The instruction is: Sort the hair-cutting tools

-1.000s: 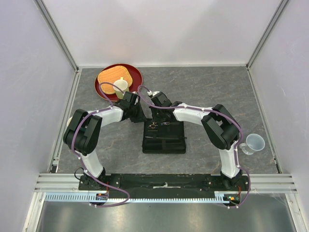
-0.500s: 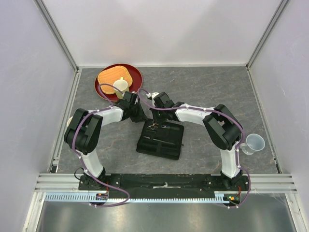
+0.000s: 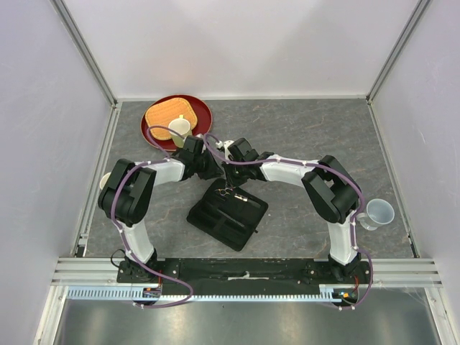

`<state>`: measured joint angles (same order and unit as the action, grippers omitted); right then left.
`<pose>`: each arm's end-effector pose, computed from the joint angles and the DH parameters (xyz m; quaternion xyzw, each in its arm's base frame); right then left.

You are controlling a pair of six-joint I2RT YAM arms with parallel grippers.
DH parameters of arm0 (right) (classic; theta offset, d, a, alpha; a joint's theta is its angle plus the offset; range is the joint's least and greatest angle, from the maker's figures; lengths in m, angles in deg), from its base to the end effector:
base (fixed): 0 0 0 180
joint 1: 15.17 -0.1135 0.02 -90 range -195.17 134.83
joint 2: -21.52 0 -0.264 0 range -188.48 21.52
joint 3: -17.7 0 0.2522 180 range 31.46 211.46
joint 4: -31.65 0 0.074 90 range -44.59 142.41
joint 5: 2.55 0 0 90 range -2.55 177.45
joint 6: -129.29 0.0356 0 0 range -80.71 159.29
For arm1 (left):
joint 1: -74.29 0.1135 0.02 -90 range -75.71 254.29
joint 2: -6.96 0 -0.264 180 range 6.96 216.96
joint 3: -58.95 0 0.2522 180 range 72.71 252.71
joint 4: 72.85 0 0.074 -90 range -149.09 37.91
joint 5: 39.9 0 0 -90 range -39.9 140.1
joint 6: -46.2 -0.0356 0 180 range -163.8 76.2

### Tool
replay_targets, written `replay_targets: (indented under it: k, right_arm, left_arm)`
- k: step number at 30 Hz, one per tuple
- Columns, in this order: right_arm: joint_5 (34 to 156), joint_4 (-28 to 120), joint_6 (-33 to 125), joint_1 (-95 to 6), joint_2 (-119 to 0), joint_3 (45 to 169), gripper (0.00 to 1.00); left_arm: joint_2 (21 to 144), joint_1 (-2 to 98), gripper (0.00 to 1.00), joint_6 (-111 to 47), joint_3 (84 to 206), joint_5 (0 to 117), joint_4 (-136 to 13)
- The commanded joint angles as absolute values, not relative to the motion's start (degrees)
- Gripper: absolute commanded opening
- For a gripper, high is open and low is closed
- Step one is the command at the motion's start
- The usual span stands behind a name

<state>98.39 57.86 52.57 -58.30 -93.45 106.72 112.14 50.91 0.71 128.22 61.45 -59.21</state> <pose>0.3056 0.2955 0.1564 -0.2724 0.9019 0.2320 0.2418 0.3314 -0.1509 0.1375 -0.1376 0.9242 -0.2691 0.2336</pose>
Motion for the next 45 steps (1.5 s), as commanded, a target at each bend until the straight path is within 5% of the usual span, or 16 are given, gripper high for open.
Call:
replay_targets:
  k: [1,8,36,45]
  right_arm:
    - [101.8,63.4,54.0,-60.1,-94.7,104.9,0.01]
    - [101.0,62.6,56.1,-60.1,-94.1,104.8,0.01]
    - [100.6,62.2,57.7,-60.1,-95.5,106.0,0.01]
    - [100.9,62.5,58.4,-60.0,-95.6,105.8,0.0]
  left_arm:
    - [111.6,50.7,0.28,-1.2,124.8,59.8,-56.0]
    - [101.4,50.7,0.35,-4.2,119.2,57.9,-58.1]
    - [91.6,50.0,0.29,-10.8,110.1,65.6,-72.1]
    - [100.1,49.6,0.09,-8.9,111.5,65.6,-71.0]
